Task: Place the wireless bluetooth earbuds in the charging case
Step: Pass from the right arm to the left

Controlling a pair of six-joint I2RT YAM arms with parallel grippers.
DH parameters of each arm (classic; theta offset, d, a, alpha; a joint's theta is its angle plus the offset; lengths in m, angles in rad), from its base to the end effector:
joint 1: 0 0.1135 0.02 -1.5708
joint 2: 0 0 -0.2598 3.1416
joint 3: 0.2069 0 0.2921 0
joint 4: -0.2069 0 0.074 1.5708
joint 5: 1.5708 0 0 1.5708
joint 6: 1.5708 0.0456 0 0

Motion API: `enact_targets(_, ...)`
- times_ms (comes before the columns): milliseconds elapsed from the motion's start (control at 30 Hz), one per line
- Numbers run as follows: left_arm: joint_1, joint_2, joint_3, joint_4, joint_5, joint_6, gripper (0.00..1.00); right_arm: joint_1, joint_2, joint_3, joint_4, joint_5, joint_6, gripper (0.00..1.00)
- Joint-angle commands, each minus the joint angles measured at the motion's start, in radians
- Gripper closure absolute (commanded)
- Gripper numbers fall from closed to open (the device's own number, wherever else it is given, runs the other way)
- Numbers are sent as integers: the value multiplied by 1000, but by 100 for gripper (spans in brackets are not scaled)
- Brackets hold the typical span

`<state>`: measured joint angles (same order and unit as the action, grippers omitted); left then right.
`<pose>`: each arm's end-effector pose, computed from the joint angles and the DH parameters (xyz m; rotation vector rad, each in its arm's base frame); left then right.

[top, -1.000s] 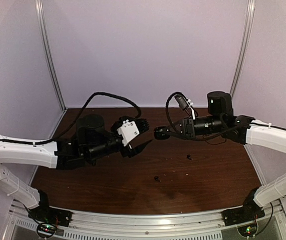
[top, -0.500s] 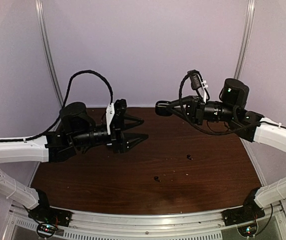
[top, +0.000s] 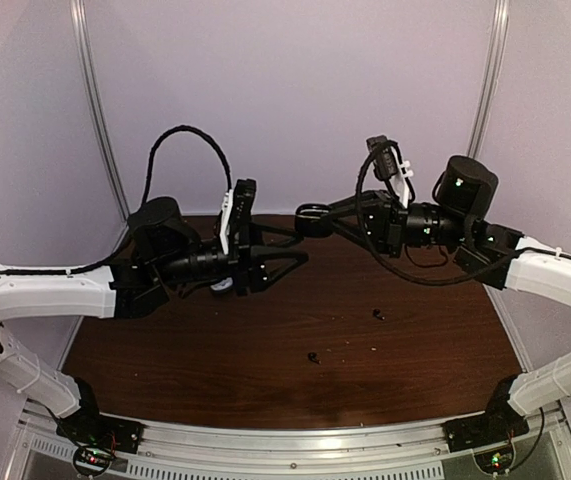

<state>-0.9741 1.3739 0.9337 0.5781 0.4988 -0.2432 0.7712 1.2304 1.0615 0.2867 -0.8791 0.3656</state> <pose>0.1878 -0.3153 0.3164 0.9675 1.2727 -1.3281 0.2104 0.2535 0.3816 -1.0854 1.3165 1.5112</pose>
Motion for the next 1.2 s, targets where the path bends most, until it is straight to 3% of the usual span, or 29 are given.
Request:
enact_targets(0,7,12,31,108,33,-47,55,23,8,28,44,0,-1,93)
enact_targets(567,7,83,68,237,127,-119,73,51,16,14,46,47,-17,92)
enact_targets(1167,6,95,84,238,108,-161,63,51,8,7,30,52,-35,92)
